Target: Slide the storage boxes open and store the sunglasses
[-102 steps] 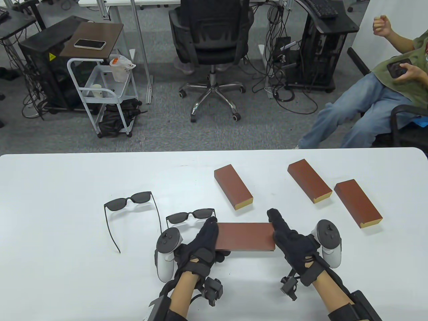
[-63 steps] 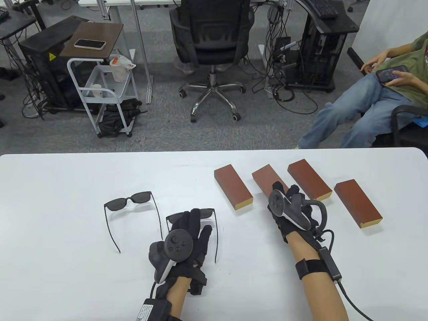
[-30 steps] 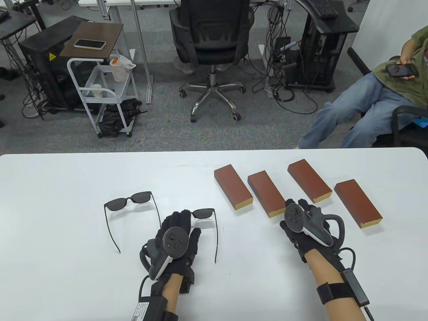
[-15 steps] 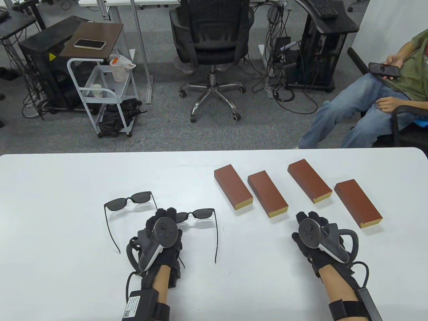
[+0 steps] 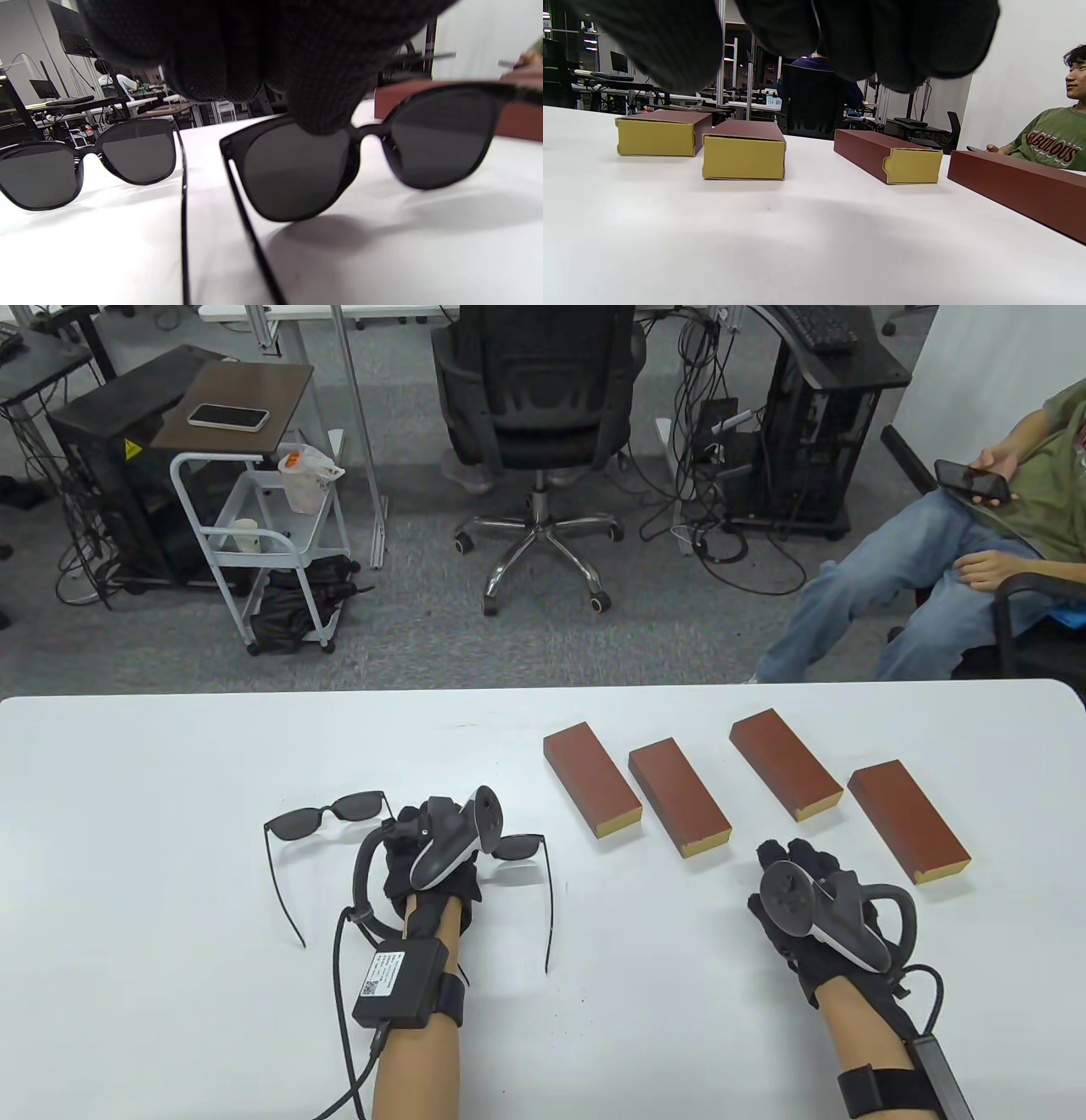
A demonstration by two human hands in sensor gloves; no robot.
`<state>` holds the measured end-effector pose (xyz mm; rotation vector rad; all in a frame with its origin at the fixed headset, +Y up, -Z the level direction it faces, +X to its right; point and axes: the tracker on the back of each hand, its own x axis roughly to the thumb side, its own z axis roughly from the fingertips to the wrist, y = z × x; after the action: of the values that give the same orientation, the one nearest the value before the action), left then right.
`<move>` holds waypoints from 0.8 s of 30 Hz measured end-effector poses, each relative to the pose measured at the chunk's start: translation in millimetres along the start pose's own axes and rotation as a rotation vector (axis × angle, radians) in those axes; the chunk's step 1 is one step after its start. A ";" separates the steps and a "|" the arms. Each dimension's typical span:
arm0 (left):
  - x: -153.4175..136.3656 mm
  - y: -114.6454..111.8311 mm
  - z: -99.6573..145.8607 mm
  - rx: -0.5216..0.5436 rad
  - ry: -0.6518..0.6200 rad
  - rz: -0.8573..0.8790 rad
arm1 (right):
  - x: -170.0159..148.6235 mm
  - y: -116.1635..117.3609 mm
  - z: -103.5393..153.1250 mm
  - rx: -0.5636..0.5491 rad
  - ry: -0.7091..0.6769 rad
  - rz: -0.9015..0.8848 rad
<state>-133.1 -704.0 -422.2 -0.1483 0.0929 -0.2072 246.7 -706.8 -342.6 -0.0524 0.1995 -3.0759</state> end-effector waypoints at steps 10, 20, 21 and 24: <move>19.3 -16.1 -5.5 0.011 -0.061 -0.091 | 0.2 -1.5 0.3 -0.005 0.004 -0.014; 18.5 -4.6 5.8 0.030 -0.088 -0.044 | -0.5 -4.4 0.5 -0.033 -0.007 -0.085; 18.9 0.7 10.0 0.047 -0.106 -0.034 | 0.6 -5.4 0.7 -0.044 -0.019 -0.100; 21.9 15.3 23.6 0.119 -0.178 0.019 | 3.8 -6.6 1.0 -0.068 -0.071 -0.180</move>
<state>-106.2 -690.6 -403.0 -0.0467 -0.0949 -0.1796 242.5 -700.6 -340.6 -0.1932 0.3114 -3.2381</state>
